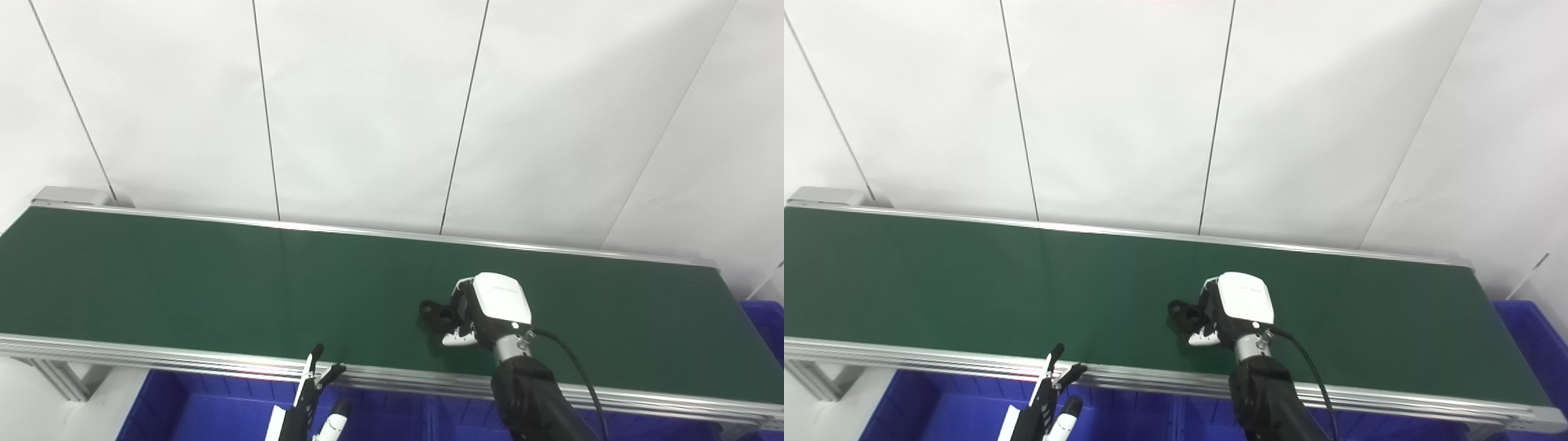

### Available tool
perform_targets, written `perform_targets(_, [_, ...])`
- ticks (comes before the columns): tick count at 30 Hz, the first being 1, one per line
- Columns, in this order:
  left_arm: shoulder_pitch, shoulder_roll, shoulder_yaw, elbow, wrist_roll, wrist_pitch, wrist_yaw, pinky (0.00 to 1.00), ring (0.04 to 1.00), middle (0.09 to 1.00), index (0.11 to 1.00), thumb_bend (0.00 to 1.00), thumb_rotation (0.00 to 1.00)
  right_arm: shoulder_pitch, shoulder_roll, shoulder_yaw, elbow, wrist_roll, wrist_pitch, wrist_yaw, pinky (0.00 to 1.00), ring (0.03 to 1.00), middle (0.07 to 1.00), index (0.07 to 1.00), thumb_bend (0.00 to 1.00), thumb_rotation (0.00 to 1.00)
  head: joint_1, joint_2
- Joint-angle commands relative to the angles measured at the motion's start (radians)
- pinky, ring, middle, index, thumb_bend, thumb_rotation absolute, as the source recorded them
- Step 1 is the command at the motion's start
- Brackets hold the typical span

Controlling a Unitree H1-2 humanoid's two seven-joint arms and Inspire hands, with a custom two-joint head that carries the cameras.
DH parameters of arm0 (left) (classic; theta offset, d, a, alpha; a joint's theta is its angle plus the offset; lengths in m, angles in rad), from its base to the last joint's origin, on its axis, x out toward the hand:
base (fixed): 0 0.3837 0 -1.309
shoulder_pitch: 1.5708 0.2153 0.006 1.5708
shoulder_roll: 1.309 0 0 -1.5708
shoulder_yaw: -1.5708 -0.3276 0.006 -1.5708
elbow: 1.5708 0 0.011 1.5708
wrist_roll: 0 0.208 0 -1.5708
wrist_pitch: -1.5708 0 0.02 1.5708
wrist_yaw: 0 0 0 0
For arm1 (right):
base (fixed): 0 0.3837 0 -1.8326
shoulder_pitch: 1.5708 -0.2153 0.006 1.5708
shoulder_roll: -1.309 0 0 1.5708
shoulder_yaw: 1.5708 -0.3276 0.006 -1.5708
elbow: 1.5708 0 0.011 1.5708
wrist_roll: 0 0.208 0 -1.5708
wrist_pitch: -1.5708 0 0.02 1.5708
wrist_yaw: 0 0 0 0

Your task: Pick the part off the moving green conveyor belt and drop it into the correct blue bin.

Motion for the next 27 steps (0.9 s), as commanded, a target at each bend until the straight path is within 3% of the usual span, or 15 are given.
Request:
perform_targets(1, [0.083, -0.075, -0.055, -0.006, -0.005, -0.01, -0.008, 0.98, 0.905, 0.862, 1.0, 0.49, 0.88, 0.013, -0.006, 0.014, -0.107, -0.002, -0.016, 0.03, 0.17, 0.22, 0.288, 0.483, 0.5, 0.16, -0.012, -0.002])
perform_targets(8, [0.063, -0.063, -0.046, 0.009, -0.016, -0.006, -0.023, 1.0, 0.917, 0.863, 1.0, 0.5, 0.91, 0.073, -0.069, 0.004, -0.35, -0.041, -0.005, 0.121, 0.2, 0.264, 0.35, 0.489, 0.5, 0.16, -0.035, -0.007])
perform_targets(14, [0.052, -0.055, -0.04, 0.023, -0.022, -0.01, -0.033, 1.0, 0.918, 0.856, 1.0, 0.51, 0.92, 0.124, -0.108, -0.04, -0.483, -0.034, -0.023, 0.159, 0.2, 0.266, 0.358, 0.489, 0.5, 0.15, -0.046, -0.008])
perform_targets(20, [0.047, -0.049, -0.034, 0.028, -0.023, 0.0, -0.039, 1.0, 0.923, 0.854, 1.0, 0.54, 0.92, 0.203, -0.104, -0.086, -0.581, -0.023, -0.027, 0.183, 0.2, 0.264, 0.362, 0.49, 0.5, 0.16, -0.054, -0.008])
perform_targets(24, [0.052, -0.043, -0.031, 0.008, -0.024, 0.015, -0.046, 1.0, 0.92, 0.852, 1.0, 0.53, 0.92, 0.274, -0.099, -0.103, -0.625, -0.018, -0.048, 0.172, 0.18, 0.248, 0.341, 0.489, 0.5, 0.16, -0.073, 0.008])
perform_targets(27, [0.055, -0.033, -0.027, -0.026, -0.035, 0.034, -0.059, 1.0, 0.915, 0.856, 1.0, 0.51, 0.92, 0.323, -0.102, -0.096, -0.675, -0.045, -0.024, 0.215, 0.27, 0.353, 0.443, 0.492, 0.49, 0.16, -0.122, 0.05])
